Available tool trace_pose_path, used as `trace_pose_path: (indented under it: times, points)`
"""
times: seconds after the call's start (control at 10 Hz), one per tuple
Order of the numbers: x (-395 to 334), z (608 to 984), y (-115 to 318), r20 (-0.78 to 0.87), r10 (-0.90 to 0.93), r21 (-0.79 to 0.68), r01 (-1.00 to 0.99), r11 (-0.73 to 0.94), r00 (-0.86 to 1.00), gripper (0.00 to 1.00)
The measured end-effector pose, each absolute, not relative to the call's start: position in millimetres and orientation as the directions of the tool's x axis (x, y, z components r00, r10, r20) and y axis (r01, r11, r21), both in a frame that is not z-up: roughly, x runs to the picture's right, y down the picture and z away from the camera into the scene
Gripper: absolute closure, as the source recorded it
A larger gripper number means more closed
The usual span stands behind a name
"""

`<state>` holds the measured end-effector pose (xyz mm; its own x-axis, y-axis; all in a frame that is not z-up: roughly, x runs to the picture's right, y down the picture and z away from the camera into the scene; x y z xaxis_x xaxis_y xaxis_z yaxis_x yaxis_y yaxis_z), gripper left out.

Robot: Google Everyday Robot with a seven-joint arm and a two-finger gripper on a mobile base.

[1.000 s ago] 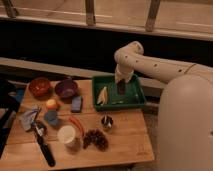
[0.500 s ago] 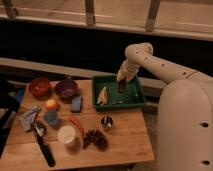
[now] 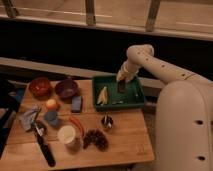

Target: Wipe tray with eraser

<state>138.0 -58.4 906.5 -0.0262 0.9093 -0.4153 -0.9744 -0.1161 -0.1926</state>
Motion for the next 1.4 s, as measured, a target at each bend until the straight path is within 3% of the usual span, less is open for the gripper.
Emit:
trace_pose_path:
  times: [0.7,1.2,1.4]
  points:
    - [160,969,-26,-0.464,0.878,-0.136,-0.969,-0.204,-0.120,1.00]
    - [133,956,-50,-0.419,0.906,-0.208,-0.965,-0.163,-0.063,1.00]
    - [124,944,-36,-0.430,0.902,-0.232,-0.964,-0.127,-0.016,1.00]
